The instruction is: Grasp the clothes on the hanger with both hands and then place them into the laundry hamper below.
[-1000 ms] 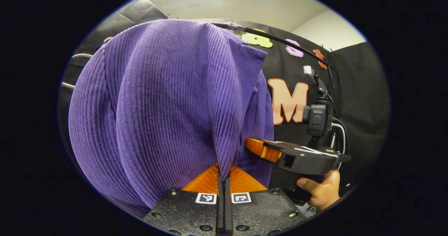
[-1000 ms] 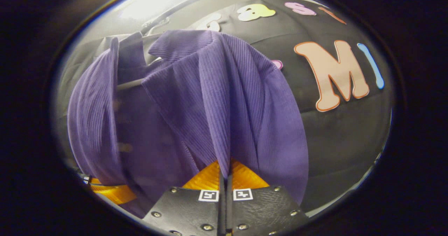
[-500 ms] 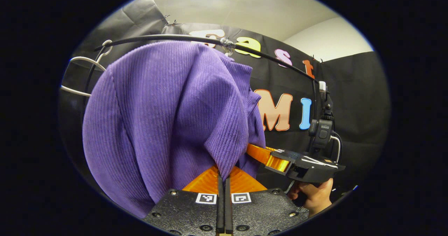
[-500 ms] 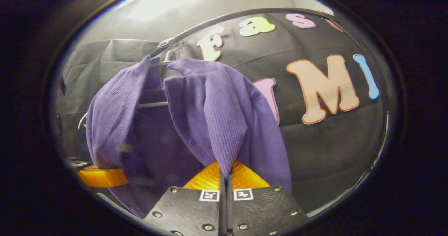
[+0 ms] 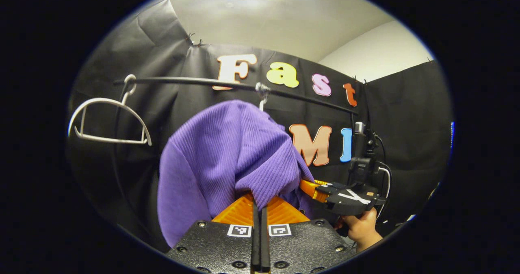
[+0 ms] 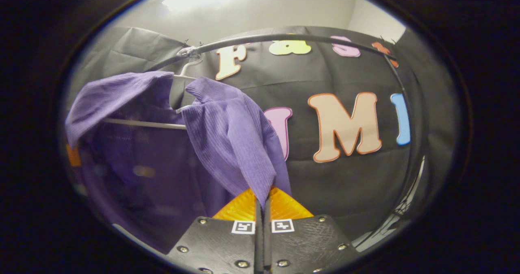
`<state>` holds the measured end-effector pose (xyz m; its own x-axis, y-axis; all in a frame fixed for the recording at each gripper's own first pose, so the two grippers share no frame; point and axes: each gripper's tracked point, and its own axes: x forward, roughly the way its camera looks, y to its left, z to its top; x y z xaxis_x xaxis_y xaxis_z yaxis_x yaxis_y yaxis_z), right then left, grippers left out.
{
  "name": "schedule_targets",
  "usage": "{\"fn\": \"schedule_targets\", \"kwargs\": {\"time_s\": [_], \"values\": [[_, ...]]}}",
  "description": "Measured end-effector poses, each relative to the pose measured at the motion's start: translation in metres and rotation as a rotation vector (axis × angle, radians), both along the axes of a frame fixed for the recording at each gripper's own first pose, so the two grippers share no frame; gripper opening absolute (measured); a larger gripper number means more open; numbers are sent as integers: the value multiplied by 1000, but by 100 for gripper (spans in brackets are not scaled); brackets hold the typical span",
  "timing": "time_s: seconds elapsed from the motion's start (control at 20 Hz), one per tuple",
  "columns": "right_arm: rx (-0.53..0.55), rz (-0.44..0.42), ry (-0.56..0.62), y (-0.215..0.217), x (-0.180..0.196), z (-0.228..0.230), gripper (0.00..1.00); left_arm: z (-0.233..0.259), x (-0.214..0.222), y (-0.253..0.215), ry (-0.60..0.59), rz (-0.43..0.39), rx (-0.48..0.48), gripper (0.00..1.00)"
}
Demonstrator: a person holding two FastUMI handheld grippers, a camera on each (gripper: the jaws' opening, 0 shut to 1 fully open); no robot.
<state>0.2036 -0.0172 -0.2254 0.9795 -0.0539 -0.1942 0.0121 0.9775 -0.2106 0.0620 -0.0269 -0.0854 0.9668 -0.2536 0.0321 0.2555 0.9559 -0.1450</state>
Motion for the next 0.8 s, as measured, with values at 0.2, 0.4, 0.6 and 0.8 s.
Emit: {"fn": "schedule_targets", "kwargs": {"time_s": [0.2,0.4,0.6,0.8], "values": [[-171,-72,-32,-12,11,22,1,41,-8,46,-88,53,16,2],[-167,-115,-46,-21,30,39,0,79,-4,102,-180,164,94,1],[-125,-155,-101,-29,44,64,1,107,4,131,-237,248,141,0],[-116,-177,-173,-34,60,94,1,132,19,141,-285,290,205,1]]}}
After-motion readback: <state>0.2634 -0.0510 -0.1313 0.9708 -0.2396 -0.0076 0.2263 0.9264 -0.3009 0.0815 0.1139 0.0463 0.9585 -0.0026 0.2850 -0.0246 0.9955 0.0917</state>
